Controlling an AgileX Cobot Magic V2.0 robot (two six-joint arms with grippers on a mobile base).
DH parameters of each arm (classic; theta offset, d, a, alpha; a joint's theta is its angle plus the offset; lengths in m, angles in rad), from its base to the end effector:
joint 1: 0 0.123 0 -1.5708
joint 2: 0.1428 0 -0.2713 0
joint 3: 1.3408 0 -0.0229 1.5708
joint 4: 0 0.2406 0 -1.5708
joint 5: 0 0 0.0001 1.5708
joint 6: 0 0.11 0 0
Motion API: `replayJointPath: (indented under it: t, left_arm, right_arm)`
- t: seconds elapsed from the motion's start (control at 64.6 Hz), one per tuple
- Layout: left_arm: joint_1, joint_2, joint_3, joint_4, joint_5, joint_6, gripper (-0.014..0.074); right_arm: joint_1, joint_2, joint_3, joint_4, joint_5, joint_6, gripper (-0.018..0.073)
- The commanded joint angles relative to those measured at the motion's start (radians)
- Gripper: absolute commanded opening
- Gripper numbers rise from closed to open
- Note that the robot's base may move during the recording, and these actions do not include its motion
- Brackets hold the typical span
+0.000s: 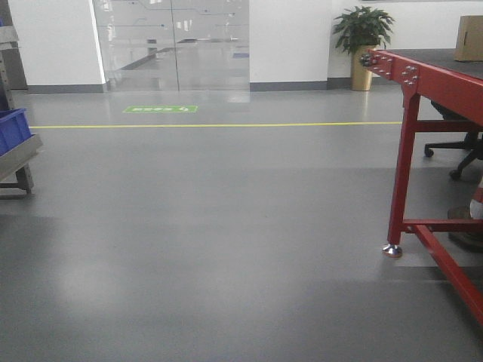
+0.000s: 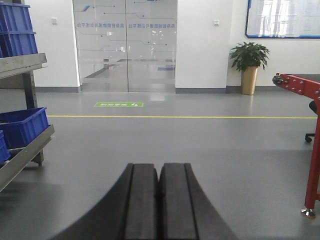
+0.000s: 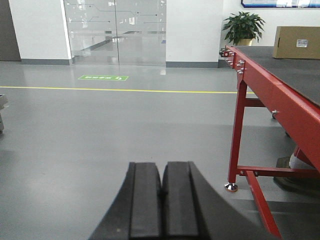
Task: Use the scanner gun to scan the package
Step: 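Drive the base across the floor toward the red-framed table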
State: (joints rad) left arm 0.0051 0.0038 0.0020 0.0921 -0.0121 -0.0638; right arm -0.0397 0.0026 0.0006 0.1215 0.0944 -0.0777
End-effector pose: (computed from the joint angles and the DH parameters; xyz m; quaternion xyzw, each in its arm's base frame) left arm 0.0791 0.0003 0.2152 0.0082 0.6733 0.0120 0.7393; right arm 0.0794 -0.0019 0.2041 0.0254 0.7101 0.0053 0.7036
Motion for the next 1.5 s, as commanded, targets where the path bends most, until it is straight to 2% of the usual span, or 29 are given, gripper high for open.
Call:
replayJointPath:
  t: [0.0, 1.486]
  left_arm:
    - [0.003, -0.004, -0.002, -0.002, -0.023, 0.0, -0.0111]
    - [0.003, -0.004, -0.002, -0.002, -0.023, 0.0, -0.0111]
  right_arm:
    - [0.002, -0.003, -0.001, -0.004, -0.014, -0.001, -0.0158]
    - [0.004, -0.003, -0.001, -0.004, -0.014, -0.001, -0.0158]
